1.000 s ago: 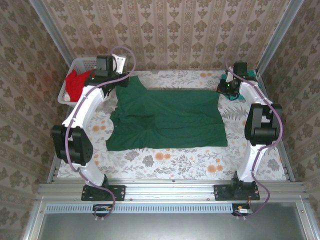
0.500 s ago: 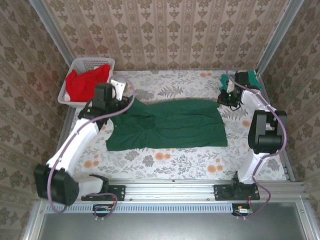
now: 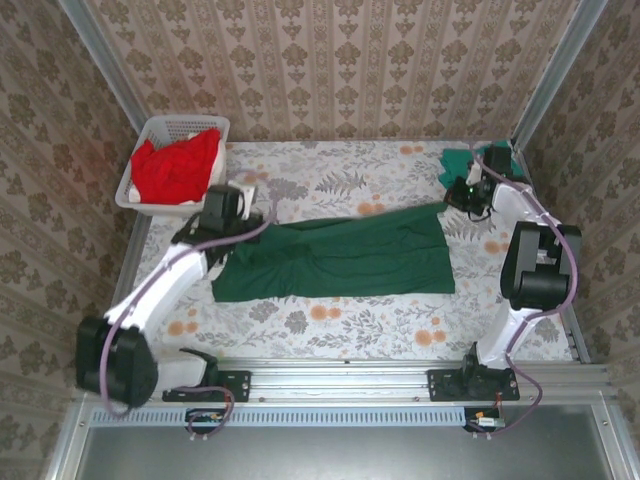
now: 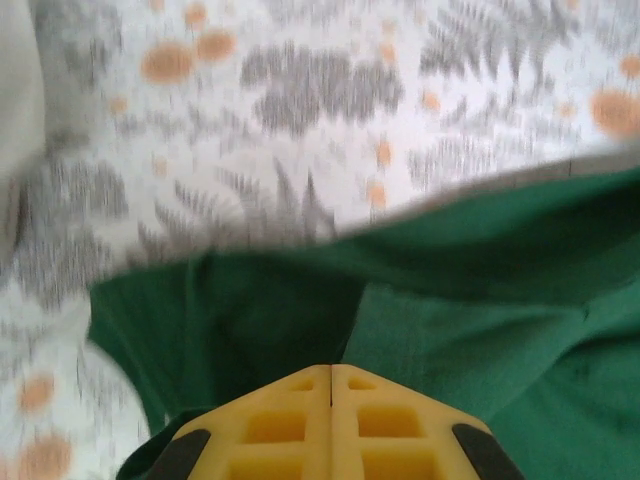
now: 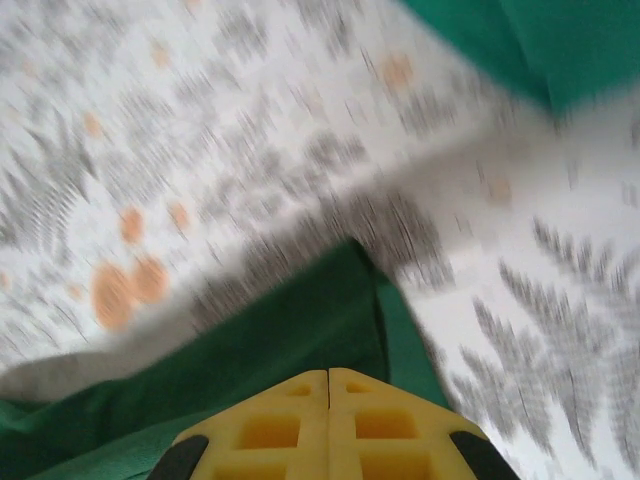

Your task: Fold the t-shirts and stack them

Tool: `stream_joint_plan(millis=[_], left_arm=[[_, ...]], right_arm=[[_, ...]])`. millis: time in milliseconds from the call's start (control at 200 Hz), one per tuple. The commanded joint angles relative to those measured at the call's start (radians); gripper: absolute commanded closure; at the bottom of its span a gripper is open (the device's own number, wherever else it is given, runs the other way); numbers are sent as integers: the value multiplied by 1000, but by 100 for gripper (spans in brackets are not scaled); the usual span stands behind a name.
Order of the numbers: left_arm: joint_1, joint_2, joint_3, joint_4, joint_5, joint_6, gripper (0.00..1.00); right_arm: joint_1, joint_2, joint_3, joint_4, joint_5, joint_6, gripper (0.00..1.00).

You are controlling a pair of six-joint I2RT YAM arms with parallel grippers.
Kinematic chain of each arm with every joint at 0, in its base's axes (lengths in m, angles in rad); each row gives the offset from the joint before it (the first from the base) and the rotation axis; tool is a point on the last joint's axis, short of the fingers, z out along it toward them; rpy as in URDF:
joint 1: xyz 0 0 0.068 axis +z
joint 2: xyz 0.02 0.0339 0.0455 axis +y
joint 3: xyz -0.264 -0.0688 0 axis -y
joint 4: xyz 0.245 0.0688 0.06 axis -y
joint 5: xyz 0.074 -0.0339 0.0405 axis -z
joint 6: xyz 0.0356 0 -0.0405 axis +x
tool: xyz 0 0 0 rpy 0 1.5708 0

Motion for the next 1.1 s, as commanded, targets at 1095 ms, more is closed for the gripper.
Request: stream_joint_plan(millis=[1095], left_arm=[[-134, -289, -364, 122, -110, -50, 100]], right_arm=[[-23, -107, -299, 108, -81, -9, 100]])
